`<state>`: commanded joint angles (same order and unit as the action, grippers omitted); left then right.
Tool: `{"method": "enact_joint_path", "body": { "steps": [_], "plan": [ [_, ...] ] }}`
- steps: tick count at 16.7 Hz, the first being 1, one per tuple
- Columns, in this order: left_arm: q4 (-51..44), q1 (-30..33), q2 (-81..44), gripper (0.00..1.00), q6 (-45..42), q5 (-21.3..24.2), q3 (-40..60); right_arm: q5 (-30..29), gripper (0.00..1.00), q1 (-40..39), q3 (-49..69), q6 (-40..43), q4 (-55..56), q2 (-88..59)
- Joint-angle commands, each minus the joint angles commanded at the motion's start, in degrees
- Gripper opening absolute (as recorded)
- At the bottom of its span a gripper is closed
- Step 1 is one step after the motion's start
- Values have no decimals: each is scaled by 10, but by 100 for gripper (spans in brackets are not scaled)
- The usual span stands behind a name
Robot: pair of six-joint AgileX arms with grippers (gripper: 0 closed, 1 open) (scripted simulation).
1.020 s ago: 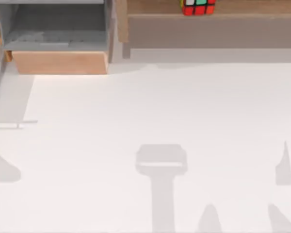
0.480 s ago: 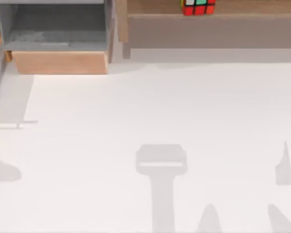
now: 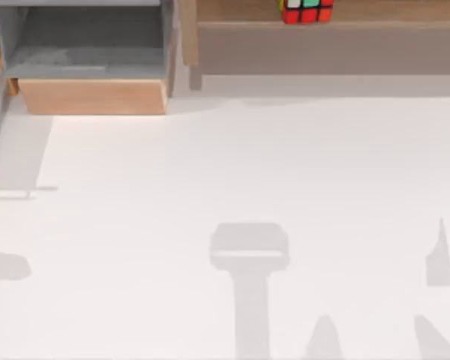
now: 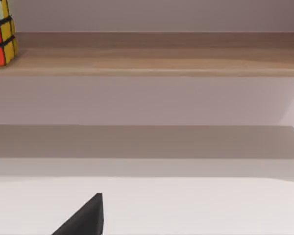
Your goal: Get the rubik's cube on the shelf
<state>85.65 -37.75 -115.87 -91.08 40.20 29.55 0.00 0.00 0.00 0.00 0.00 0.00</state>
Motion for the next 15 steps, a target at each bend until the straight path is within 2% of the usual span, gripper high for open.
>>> {"method": "enact_joint_path", "body": {
  "steps": [8, 15],
  "plan": [
    [-7, 0, -7, 0, 2, -1, 1, 0, 100, 0, 0, 0, 0, 0],
    [-70, 62, -55, 0, 3, -63, 117, 0, 100, 0, 0, 0, 0, 0]
  ]
}}
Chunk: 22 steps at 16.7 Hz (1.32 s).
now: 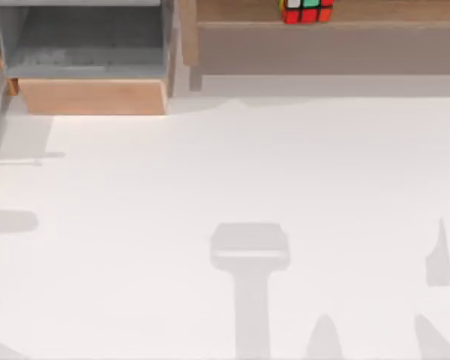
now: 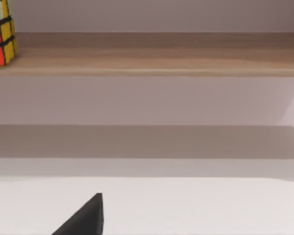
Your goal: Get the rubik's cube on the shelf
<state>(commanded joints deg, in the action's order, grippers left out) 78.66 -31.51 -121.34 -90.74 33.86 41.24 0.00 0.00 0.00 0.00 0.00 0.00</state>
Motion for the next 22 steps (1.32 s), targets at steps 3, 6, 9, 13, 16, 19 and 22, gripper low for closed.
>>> {"method": "enact_joint_path", "body": {
  "steps": [3, 6, 9, 13, 16, 19, 22],
  "plan": [
    [-6, 6, -3, 0, 2, -6, 8, 0, 100, 0, 0, 0, 0, 0],
    [-9, 3, -5, 0, 2, -5, 7, 0, 100, 0, 0, 0, 0, 0],
    [-31, 17, -26, 0, 1, -21, 49, 0, 100, 0, 0, 0, 0, 0],
    [-75, 48, -61, 0, 2, -50, 136, 0, 100, 0, 0, 0, 0, 0],
    [-85, 54, -66, 0, 5, -55, 147, 0, 100, 0, 0, 0, 0, 0],
    [-85, 50, -67, 0, 4, -55, 146, 0, 100, 0, 0, 0, 0, 0],
    [-105, 59, -89, 0, 2, -63, 187, 0, 100, 0, 0, 0, 0, 0]
  ]
}}
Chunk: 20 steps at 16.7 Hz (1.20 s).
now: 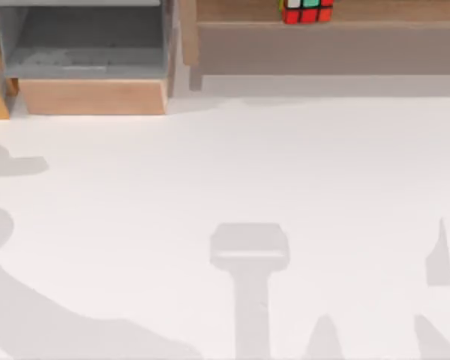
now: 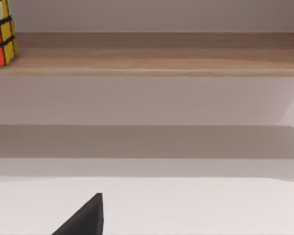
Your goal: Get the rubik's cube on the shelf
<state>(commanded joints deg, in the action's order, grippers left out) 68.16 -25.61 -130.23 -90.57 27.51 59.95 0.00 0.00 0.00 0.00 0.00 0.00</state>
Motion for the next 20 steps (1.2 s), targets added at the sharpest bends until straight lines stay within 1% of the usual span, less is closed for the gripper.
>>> {"method": "enact_joint_path", "body": {
  "steps": [5, 10, 20],
  "plan": [
    [-54, 25, -46, 0, 1, -24, 105, 0, 100, 0, 0, 0, 0, 0],
    [-66, 30, -51, 0, 6, -29, 119, 0, 100, 0, 0, 0, 0, 0],
    [-66, 30, -51, 75, 6, -29, 119, 0, 100, 0, 0, 0, 0, 0]
  ]
}}
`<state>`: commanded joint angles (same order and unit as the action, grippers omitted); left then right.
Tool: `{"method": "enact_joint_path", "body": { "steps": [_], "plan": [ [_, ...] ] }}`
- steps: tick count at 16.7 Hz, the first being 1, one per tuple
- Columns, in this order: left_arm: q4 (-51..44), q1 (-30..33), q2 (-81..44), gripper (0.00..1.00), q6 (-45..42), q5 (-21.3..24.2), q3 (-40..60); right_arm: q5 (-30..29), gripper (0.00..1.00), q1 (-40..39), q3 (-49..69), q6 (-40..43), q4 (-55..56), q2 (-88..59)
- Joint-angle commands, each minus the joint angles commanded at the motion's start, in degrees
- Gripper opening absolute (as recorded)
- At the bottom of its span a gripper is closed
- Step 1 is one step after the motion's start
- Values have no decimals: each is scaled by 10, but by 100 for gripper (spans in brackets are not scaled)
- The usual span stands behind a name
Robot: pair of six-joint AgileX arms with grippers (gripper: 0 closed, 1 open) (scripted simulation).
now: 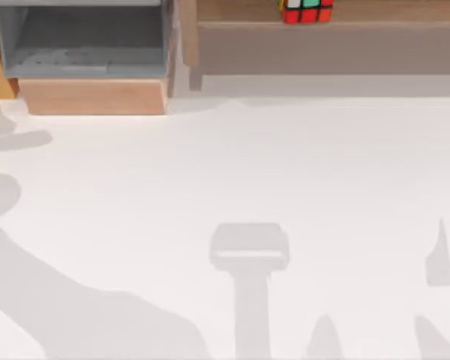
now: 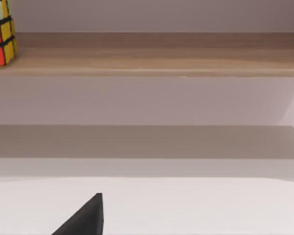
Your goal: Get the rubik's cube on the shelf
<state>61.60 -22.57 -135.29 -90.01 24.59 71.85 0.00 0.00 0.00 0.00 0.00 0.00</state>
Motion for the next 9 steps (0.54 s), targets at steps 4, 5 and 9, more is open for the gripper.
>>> {"method": "enact_joint_path", "body": {
  "steps": [4, 5, 9],
  "plan": [
    [0, 0, 0, 100, 0, 0, 0, 0, 100, 0, 0, 0, 0, 0],
    [0, 0, 0, 100, 0, 0, 0, 0, 100, 0, 0, 0, 0, 0],
    [0, 0, 0, 100, 0, 0, 0, 0, 100, 0, 0, 0, 0, 0]
  ]
}}
